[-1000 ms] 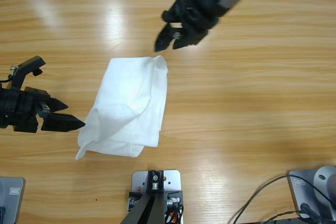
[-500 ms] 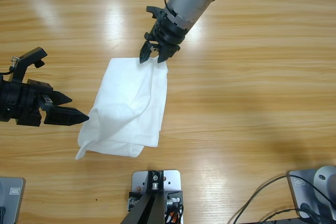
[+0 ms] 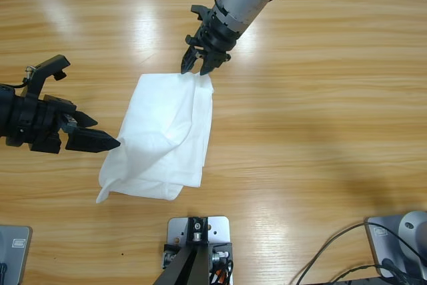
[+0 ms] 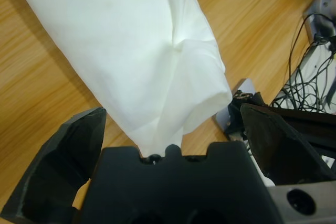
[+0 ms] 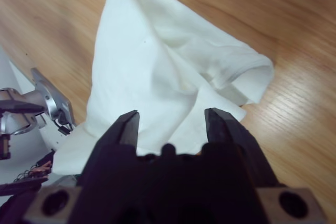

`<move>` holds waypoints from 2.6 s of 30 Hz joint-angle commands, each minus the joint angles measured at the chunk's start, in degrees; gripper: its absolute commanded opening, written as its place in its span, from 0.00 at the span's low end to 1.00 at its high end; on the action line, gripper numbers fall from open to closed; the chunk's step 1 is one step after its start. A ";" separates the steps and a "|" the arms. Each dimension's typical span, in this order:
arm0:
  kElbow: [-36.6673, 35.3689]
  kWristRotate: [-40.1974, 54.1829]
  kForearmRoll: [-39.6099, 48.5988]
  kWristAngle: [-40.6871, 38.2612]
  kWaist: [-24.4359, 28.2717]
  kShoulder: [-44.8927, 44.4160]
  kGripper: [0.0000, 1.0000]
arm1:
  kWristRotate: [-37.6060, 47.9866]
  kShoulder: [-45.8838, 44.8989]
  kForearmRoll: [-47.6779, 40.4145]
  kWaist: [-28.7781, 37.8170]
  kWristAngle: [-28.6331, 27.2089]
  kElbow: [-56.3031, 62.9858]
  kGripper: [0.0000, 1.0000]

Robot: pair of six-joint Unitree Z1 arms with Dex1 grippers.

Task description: Fold clothes

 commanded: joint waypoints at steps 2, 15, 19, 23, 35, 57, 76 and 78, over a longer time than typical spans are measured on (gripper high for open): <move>1.20 -0.86 -0.48 -0.88 -0.58 1.86 1.00 | -0.62 5.84 0.34 0.80 1.92 0.50 0.51; 1.53 -0.86 -0.48 -0.88 -1.16 1.93 1.00 | -2.33 6.08 -0.19 1.74 3.64 0.45 0.00; 1.64 -0.86 -0.48 -0.88 -1.27 1.66 1.00 | -3.20 5.85 0.04 1.90 4.15 0.85 0.00; -0.10 -1.02 -0.48 -0.88 -2.04 0.29 1.00 | -6.18 4.39 2.04 1.90 0.06 -0.17 0.00; 0.72 -2.09 -0.41 -0.88 -2.08 -0.83 0.99 | -14.65 8.93 18.85 1.90 -11.58 -12.31 0.00; -0.89 -5.13 -0.34 4.65 -2.08 -0.52 0.98 | -17.16 10.19 39.96 5.95 -35.10 -20.96 1.00; -38.16 26.42 27.92 7.80 -6.97 19.17 0.00 | -19.43 -19.32 16.05 7.09 -25.96 13.39 0.64; -39.58 31.77 28.13 4.41 -8.25 22.20 0.00 | -19.43 -19.25 15.72 7.09 -26.00 13.77 0.64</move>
